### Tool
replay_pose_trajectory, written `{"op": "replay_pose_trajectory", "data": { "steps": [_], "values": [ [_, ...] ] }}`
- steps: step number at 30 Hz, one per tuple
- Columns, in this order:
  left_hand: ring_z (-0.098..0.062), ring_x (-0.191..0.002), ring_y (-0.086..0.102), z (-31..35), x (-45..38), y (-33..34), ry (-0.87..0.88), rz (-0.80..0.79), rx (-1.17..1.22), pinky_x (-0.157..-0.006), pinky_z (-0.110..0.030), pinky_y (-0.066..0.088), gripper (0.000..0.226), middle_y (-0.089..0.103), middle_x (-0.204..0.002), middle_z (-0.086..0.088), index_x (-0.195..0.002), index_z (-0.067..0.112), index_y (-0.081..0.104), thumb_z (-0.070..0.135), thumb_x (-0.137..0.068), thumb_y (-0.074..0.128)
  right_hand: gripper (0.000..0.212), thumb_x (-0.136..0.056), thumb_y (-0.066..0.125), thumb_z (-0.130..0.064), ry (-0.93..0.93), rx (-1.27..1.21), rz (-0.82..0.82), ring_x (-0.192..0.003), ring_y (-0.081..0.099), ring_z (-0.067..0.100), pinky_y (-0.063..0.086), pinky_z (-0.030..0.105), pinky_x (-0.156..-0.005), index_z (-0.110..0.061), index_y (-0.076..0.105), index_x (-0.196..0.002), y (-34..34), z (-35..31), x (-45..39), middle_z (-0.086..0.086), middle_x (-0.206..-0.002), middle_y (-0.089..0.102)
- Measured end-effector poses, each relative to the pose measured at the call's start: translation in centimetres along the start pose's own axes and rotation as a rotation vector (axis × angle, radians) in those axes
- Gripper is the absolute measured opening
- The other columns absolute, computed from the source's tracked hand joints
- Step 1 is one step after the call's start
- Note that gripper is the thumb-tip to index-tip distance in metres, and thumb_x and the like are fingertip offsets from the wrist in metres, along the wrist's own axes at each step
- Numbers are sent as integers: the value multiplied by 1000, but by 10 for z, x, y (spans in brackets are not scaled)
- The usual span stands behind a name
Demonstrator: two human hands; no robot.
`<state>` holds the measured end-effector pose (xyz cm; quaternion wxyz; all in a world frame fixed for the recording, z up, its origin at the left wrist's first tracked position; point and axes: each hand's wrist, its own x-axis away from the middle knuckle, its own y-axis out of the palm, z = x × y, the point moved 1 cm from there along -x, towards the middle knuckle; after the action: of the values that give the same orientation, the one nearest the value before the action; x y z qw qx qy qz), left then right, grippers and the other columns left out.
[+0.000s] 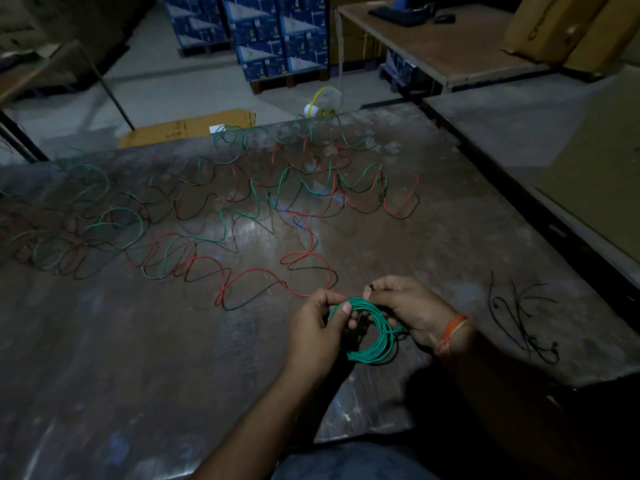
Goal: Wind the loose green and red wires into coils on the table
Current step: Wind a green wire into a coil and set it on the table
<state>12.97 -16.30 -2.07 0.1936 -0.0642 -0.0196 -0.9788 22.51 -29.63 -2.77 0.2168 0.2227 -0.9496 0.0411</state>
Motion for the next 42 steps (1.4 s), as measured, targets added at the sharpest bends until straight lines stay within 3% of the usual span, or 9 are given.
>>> {"op": "replay_pose_trajectory", "data": {
  "steps": [4, 8, 13, 17, 20, 28, 32, 39, 42],
  "values": [
    [-12, -63, 64, 0, -4, -4, 81, 20, -171, -62, -29, 52, 4, 70, -67, -4, -91, 6, 64, 4, -94, 62, 12, -95, 62, -8, -22, 2, -33, -46, 47, 6, 31, 19, -40, -14, 63, -85, 3, -3, 0, 4, -65, 57],
    [-13, -66, 67, -4, -10, -10, 118, 30, -261, -65, -34, 54, 7, 72, -70, -3, -88, 12, 64, 10, -94, 64, 3, -94, 65, -8, -22, -60, -102, -53, 56, 9, 41, 19, -45, -10, 63, -96, 6, -7, 5, 8, -75, 62],
    [-19, -68, 69, -4, -16, -10, 58, 33, -134, -66, -34, 55, 8, 73, -74, -12, -90, 13, 63, 8, -96, 62, 56, -70, 75, 3, -32, -118, -204, -70, 69, 19, 55, 23, -65, 0, 53, -121, 4, -8, 2, 21, -87, 70],
    [-11, -79, 71, 1, -22, -11, 59, -36, -96, -71, -24, 55, 18, 76, -90, -2, -104, 16, 67, 3, -95, 59, 64, -63, 73, -1, -51, -156, -201, -68, 69, 22, 56, 27, -67, -2, 48, -121, 6, -6, -1, 22, -84, 70],
    [-12, -91, 70, 2, -27, -9, 24, -84, -52, -80, -25, 53, 20, 77, -98, -1, -105, 18, 73, 15, -90, 61, 61, -65, 74, 2, -48, -156, -228, -64, 68, 18, 56, 26, -64, -6, 46, -119, 5, -8, -1, 15, -77, 70],
    [-22, -91, 70, 1, -32, -5, -42, -127, 20, -90, -46, 55, 21, 77, -97, -10, -100, 19, 78, 26, -80, 73, 69, -64, 75, -3, -76, -54, -325, -74, 61, 24, 50, 30, -70, -13, 37, -120, 0, -12, -4, 21, -84, 63],
    [-21, -82, 67, 4, -32, -1, -98, -99, 69, -80, -36, 53, 25, 76, -92, -17, -96, 10, 78, 24, -75, 75, 62, -71, 68, 3, -98, 20, -355, -69, 58, 20, 46, 27, -65, -14, 33, -119, -3, -16, -2, 11, -75, 66],
    [-13, -47, 50, 8, -31, 6, -182, 27, 132, -48, -18, 39, 4, 59, -57, -8, -77, 4, 70, 6, -79, 71, 52, -86, 62, 13, -186, 232, -373, -61, 53, 11, 43, 22, -57, -16, 32, -116, 3, -23, 5, 10, -72, 58],
    [-16, -45, 49, 7, -30, 7, -201, 69, 202, -47, -18, 40, 7, 57, -59, -16, -77, 2, 69, 9, -78, 70, 49, -83, 64, 2, -275, 310, -313, -63, 51, 13, 40, 32, -59, -23, 34, -112, 8, -24, 8, 12, -73, 57]
  ]
}}
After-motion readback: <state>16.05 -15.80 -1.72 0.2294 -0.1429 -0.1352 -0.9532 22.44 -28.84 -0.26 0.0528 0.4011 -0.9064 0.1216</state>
